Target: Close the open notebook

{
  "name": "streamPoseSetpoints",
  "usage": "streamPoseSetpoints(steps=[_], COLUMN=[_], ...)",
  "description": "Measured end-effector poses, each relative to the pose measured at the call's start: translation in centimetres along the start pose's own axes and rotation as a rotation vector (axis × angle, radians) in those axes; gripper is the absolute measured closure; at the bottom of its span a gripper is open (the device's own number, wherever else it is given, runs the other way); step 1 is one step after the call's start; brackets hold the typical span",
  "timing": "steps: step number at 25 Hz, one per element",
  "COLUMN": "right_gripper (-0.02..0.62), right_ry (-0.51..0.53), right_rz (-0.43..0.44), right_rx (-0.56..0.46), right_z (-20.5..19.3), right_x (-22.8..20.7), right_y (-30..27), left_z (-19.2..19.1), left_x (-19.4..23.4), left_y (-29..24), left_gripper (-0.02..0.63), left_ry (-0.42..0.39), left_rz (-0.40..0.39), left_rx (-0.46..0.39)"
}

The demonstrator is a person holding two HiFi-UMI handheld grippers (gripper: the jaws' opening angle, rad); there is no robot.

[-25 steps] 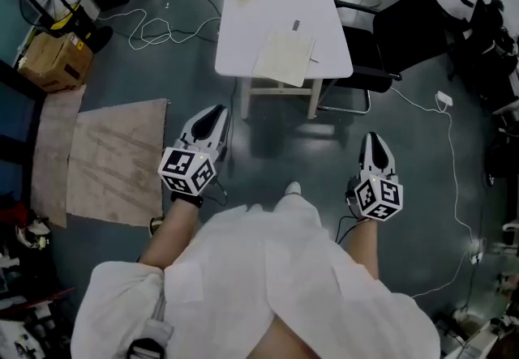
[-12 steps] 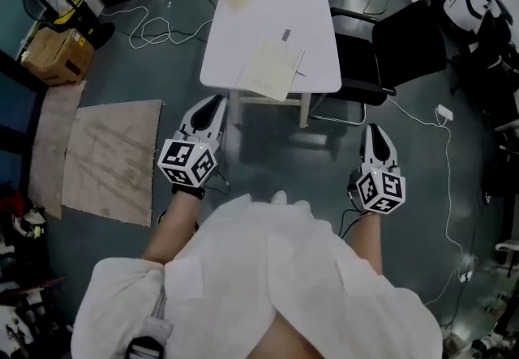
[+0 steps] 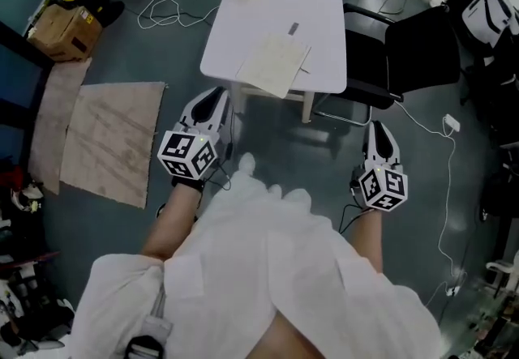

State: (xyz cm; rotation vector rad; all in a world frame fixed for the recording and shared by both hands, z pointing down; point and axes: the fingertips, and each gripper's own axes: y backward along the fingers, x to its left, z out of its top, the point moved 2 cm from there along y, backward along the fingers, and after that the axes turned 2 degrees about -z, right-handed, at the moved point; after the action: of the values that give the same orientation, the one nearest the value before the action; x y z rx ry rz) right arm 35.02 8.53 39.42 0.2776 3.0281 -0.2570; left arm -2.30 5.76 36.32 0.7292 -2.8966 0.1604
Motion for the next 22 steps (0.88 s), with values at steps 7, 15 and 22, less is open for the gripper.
streamPoseSetpoints(steps=[7,15,22], right_gripper=[0.525,0.510,0.491], right_ry=[0.004,0.009,0.026], right_rz=[0.059,0.089,0.135], right_rx=[0.030,0.059,0.118], right_z=[-0.3,-0.1,-1.6], right_x=[1.8,4.9,7.9], right_y=[-4.6,-11.3,-17.8], left_z=[-0.4,0.0,-0.5], left_x=[2.4,8.9,13.2], left_y=[-1.9,-4.9,-8.8], left_gripper=[0.572,0.573,0.572], left_ry=[0.009,0.035,0.038], left_rz=[0.015,0.046,0.024], left_rx=[0.017,0.028,0.065])
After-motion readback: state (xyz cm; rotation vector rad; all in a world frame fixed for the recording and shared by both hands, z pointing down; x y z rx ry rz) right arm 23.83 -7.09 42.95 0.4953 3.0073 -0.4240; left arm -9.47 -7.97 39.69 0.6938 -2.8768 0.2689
